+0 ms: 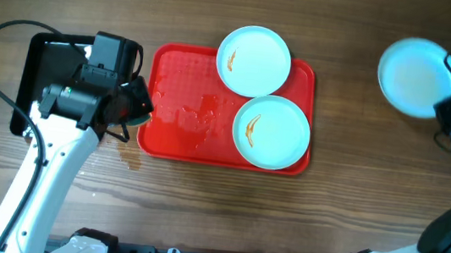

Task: Clean dirty plates on tray and stack at the side
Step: 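Carry the plate right and set it on the table with the right gripper, then release the plate and move the right gripper back to the red tray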

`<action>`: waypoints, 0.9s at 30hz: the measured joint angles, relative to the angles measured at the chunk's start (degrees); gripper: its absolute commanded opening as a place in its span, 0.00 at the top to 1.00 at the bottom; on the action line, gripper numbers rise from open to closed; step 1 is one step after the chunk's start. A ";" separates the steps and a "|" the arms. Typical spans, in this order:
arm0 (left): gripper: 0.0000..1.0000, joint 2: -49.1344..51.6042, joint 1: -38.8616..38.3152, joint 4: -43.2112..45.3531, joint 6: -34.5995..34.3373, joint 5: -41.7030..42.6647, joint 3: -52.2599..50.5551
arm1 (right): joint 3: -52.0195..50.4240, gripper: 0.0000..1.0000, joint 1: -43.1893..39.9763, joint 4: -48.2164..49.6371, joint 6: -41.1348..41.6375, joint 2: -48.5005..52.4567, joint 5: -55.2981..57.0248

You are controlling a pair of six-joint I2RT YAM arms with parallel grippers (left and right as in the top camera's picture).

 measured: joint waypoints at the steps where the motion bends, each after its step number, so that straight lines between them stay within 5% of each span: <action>1: 0.96 0.00 0.00 0.00 0.00 0.00 0.00 | -0.83 0.96 -0.79 0.52 0.31 0.90 0.37; 3: 0.96 0.00 0.00 0.00 0.00 0.00 0.00 | -2.01 0.95 -2.40 0.85 0.68 2.95 0.85; 4: 0.96 0.00 0.00 0.00 0.00 0.00 0.00 | -2.12 0.85 -2.86 0.90 0.72 3.67 1.03; 5: 0.96 0.00 0.00 0.00 0.00 0.00 0.00 | -2.14 0.68 -3.26 1.03 0.85 4.44 1.22; 7: 0.96 0.00 0.00 0.00 0.00 0.00 0.00 | -2.14 0.14 -3.54 1.22 1.11 5.01 1.55; 8: 0.96 0.00 0.00 0.02 0.00 0.00 0.00 | -2.14 0.00 -3.56 1.31 1.40 5.03 1.66; 13: 0.95 0.00 0.00 0.04 0.00 0.00 0.00 | -2.14 0.00 -3.56 2.62 1.46 5.03 -4.57; 20: 0.96 0.00 0.00 0.09 0.00 0.00 0.00 | -2.12 0.00 -0.57 7.72 -0.46 3.28 -31.89; 27: 0.96 0.44 0.00 0.63 0.00 0.00 0.00 | 4.04 0.00 20.61 -1.53 -5.66 -2.21 -30.47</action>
